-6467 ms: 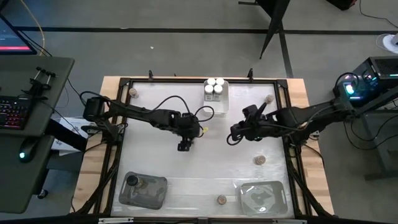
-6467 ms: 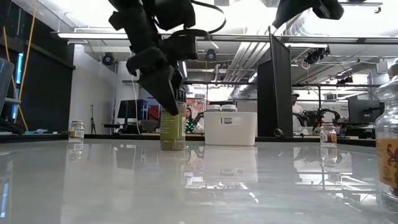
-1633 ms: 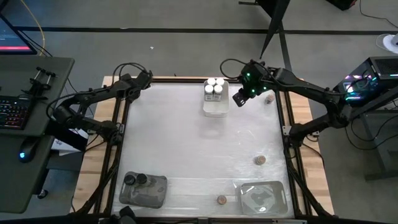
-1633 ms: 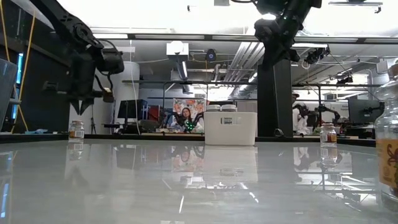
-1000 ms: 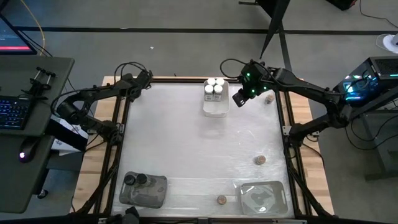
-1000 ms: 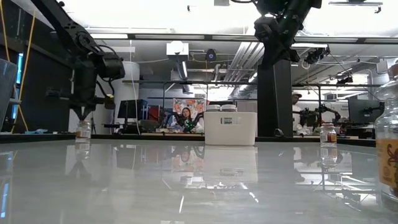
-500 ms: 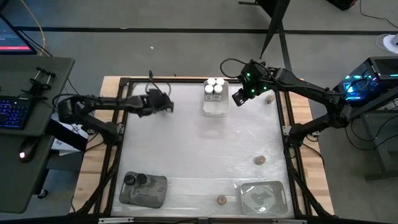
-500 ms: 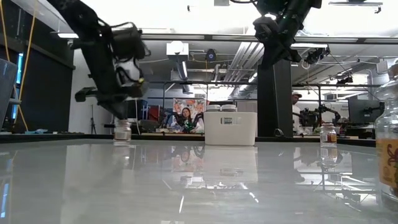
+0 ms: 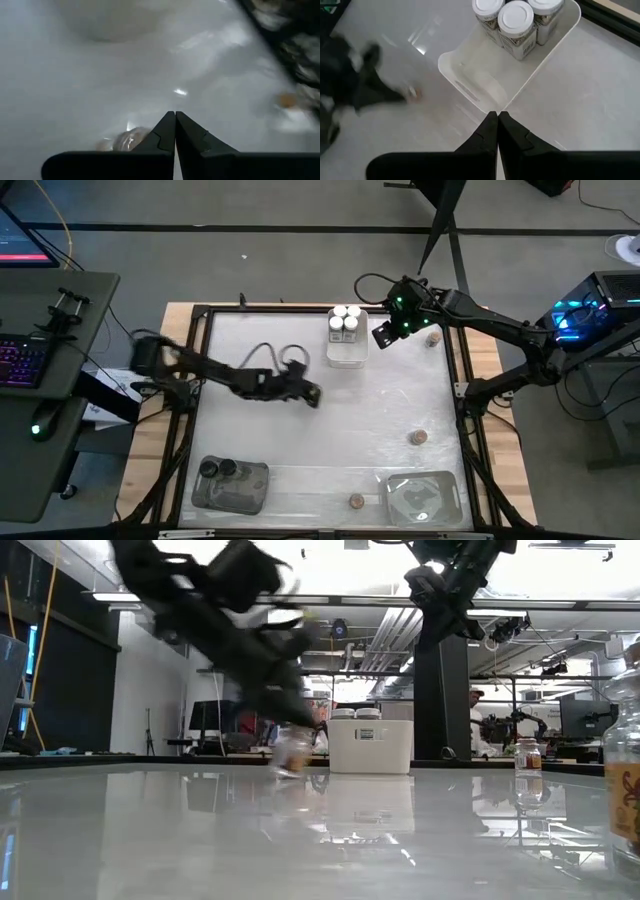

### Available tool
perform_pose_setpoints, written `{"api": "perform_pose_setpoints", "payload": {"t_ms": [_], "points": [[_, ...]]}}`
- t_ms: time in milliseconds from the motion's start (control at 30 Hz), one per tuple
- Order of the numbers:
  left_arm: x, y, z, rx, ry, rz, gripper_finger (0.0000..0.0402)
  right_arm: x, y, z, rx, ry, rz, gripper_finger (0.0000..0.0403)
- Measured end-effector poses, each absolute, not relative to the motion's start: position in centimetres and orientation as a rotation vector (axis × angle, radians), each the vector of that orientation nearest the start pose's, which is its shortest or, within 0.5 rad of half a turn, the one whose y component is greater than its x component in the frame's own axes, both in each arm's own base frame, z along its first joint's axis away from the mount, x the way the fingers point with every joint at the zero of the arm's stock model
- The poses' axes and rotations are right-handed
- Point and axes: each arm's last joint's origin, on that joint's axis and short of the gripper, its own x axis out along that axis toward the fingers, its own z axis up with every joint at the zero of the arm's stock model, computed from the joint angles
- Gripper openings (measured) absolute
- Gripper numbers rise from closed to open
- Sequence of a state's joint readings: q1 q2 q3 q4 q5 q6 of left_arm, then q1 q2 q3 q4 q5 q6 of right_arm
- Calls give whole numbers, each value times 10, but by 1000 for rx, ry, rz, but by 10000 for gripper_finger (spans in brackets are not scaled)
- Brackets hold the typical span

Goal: Sort spices by type
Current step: Put the top left brown seasoning bottle into the gray bin

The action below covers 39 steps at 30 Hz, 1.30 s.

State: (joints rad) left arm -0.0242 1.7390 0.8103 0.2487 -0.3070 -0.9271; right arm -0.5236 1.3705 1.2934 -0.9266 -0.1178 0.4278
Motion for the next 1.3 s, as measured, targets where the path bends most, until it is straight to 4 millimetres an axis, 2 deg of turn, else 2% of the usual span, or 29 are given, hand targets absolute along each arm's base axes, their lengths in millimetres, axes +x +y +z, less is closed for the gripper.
{"api": "perform_pose_setpoints", "payload": {"t_ms": [67, 133, 167, 233, 300, 467, 567, 767, 833, 900, 1000, 1167, 1300], "points": [[359, -2, 144, -760, 521, 467, 0, 235, -131, 323, 698, 863, -560, 0], [378, -2, 154, -737, 546, 392, 0, 236, -132, 323, 686, 859, -541, 0], [385, -2, 163, -709, 540, 368, 0, 236, -131, 323, 681, 861, -531, 0], [394, -1, 195, -620, 482, 308, 0, 236, -131, 324, 661, 864, -512, 0], [394, -1, 225, -538, 443, 275, 0, 236, -131, 324, 644, 862, -496, 0], [371, 0, 268, -436, 447, 301, 0, 236, -130, 325, 602, 873, -436, 0], [343, 1, 294, -413, 471, 382, 0, 239, -124, 325, 599, 881, -305, 0], [292, -17, 315, -361, 579, 507, 0, 248, -96, 323, 519, 943, -126, 0], [283, -24, 318, -342, 571, 526, 0, 249, -83, 320, 509, 1003, -94, 0], [279, -30, 308, -322, 595, 531, 0, 250, -68, 311, 525, 1064, -66, 0], [276, -35, 290, -336, 645, 538, 0, 246, -44, 283, 620, 1202, -87, 0], [271, -37, 260, -415, 710, 528, 0, 227, -10, 227, 763, 1430, -296, 19], [269, -37, 249, -420, 727, 504, 0, 214, 12, 210, 854, 1457, -421, 66]]}}
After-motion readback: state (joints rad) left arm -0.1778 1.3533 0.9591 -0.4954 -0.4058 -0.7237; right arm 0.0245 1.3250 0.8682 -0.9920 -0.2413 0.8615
